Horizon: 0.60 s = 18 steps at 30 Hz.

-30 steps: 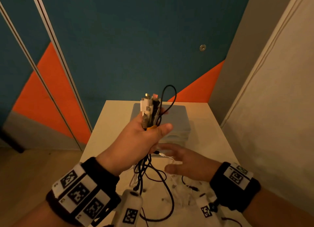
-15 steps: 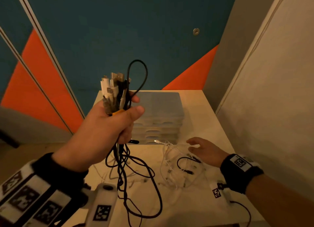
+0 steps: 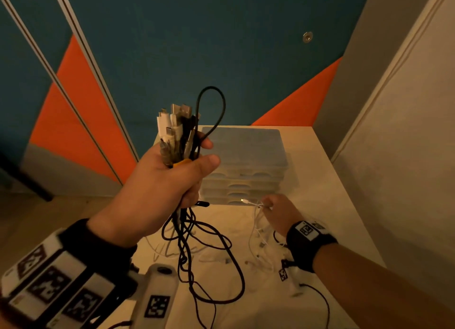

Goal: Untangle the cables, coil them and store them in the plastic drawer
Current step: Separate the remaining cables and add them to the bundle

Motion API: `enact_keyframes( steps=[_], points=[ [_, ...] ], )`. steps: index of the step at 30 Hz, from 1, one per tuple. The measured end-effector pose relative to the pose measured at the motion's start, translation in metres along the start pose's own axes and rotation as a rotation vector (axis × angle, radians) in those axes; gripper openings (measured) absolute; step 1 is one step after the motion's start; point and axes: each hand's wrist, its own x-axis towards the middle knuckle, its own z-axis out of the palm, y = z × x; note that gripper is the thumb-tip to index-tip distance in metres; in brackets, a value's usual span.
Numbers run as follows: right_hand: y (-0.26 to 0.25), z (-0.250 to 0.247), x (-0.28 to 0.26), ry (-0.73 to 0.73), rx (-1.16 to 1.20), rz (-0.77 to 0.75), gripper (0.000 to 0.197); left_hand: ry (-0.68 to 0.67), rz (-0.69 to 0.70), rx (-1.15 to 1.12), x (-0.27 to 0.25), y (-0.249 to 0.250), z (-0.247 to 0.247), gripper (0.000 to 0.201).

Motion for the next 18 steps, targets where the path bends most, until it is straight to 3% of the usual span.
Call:
enact_keyframes(
  steps=[3, 6, 9, 12, 15, 18],
  points=[
    [0.005, 0.011, 0.010, -0.068, -0.137, 0.085, 0.032, 0.004, 0.010, 0.031, 0.000, -0.002, -0.003, 0.013],
    [0.009, 0.015, 0.012, -0.107, -0.212, 0.079, 0.027, 0.007, 0.011, 0.026, 0.003, -0.003, -0.004, 0.014],
    [0.010, 0.007, 0.009, -0.072, -0.077, 0.054, 0.021, 0.008, 0.021, 0.042, 0.008, -0.006, -0.005, 0.013],
    [0.007, -0.008, 0.003, 0.018, 0.205, -0.044, 0.008, 0.006, 0.022, 0.057, 0.016, -0.015, -0.002, 0.010],
    [-0.003, -0.029, -0.005, 0.152, 0.377, -0.119, 0.012, -0.005, 0.039, 0.084, 0.025, -0.029, 0.007, 0.002],
    [-0.018, -0.054, -0.011, 0.280, 0.497, -0.219, 0.014, 0.024, 0.028, 0.149, 0.039, -0.047, 0.021, 0.007]
  ],
)
